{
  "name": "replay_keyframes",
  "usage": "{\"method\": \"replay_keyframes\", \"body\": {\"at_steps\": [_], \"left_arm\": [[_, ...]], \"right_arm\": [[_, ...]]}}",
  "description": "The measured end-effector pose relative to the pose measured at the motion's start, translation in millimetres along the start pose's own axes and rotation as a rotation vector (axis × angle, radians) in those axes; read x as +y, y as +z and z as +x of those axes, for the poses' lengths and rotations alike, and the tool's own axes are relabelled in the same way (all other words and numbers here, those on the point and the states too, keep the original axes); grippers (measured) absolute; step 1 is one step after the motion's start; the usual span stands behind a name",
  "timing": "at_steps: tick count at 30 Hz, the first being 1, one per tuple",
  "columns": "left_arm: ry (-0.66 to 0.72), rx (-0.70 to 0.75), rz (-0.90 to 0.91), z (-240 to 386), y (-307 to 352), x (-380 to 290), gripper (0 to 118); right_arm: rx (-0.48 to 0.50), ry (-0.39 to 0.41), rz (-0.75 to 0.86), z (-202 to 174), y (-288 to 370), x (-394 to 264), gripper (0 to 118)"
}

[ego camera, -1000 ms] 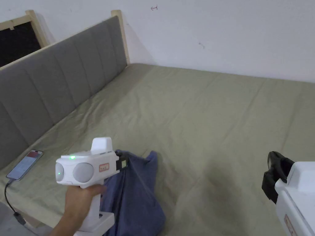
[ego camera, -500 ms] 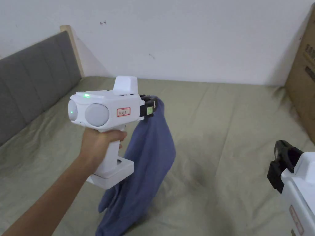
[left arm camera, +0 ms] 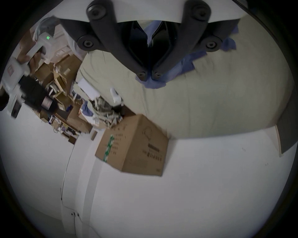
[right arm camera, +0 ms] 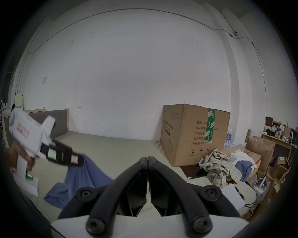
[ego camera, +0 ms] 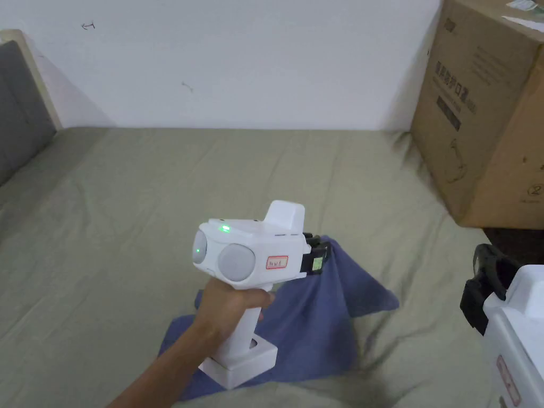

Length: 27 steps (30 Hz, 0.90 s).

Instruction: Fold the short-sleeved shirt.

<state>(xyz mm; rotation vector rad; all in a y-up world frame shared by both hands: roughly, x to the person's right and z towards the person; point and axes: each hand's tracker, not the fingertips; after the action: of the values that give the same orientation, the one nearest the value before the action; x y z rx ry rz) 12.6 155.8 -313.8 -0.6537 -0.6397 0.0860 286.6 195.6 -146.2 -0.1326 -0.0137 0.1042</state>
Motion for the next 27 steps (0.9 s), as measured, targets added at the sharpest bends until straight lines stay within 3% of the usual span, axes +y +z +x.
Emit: {"method": "replay_keyframes", "body": {"at_steps": [10,16,19,21,23,27], "left_arm": [[-0.03,0.135,-0.422,-28,-80,-124,0],[0.027,0.177,-0.446,-22,-98,-145,2],[0.049,0.167,-0.368,-19,-80,-129,34],[0.067,0.146,-0.295,-13,-64,-115,71],[0.03,0.148,-0.199,-6,-40,-96,93],[-0.042,0.235,0.069,10,11,-59,94]], "right_arm": [[0.015,-0.019,-0.057,-6,-11,-18,0],[0.022,-0.025,-0.069,-10,-10,-21,0],[0.022,-0.022,-0.064,-10,-8,-19,0],[0.02,-0.022,-0.056,-10,-6,-16,0],[0.017,-0.026,-0.046,-11,-5,-12,0],[0.014,-0.032,-0.022,-14,-3,-4,0]]}}
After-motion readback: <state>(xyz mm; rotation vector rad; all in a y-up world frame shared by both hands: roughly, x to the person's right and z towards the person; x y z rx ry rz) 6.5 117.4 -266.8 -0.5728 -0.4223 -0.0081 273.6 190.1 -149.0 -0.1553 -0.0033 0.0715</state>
